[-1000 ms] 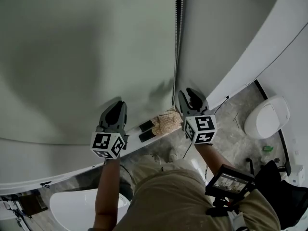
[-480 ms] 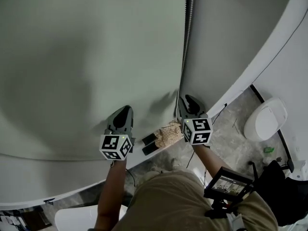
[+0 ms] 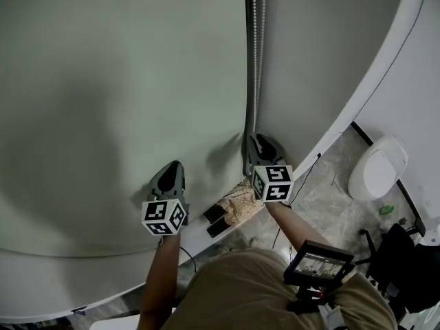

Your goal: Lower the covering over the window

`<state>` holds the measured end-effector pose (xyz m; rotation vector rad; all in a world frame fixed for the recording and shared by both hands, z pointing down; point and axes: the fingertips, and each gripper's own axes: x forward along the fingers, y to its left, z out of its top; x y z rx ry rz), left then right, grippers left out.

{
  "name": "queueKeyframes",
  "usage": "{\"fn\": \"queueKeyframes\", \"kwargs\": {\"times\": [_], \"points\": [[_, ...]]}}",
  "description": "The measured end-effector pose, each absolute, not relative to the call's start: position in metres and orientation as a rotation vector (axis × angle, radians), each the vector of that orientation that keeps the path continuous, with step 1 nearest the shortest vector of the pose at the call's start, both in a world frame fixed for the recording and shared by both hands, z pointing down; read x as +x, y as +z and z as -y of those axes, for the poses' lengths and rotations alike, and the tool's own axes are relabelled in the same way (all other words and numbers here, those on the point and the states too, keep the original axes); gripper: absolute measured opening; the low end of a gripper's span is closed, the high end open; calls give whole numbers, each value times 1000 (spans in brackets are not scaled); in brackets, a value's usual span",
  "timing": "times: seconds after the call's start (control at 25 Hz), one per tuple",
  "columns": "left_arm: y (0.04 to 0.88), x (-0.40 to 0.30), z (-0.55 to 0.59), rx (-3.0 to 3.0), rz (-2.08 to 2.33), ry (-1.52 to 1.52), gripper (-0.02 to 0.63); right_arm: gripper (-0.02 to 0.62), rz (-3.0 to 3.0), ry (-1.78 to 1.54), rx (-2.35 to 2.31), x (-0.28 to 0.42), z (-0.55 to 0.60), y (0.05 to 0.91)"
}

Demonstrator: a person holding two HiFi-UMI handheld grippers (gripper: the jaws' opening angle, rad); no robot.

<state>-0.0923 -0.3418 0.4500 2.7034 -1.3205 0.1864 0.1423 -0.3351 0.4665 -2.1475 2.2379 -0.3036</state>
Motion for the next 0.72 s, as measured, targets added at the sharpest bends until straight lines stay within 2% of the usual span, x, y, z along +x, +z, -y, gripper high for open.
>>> {"fn": "queueKeyframes", "kwargs": {"times": [0.44, 0.64, 0.72], "points": [[422, -88, 340, 2720, 1290, 177, 44, 81, -2192, -340, -2188, 146, 360, 452], [422, -89, 339, 2723, 1275, 175, 44, 16, -2206, -304, -2172, 144, 355, 448], [422, -90, 340, 2720, 1270, 175, 44, 11, -2228, -299, -2151, 143, 354, 447]]}}
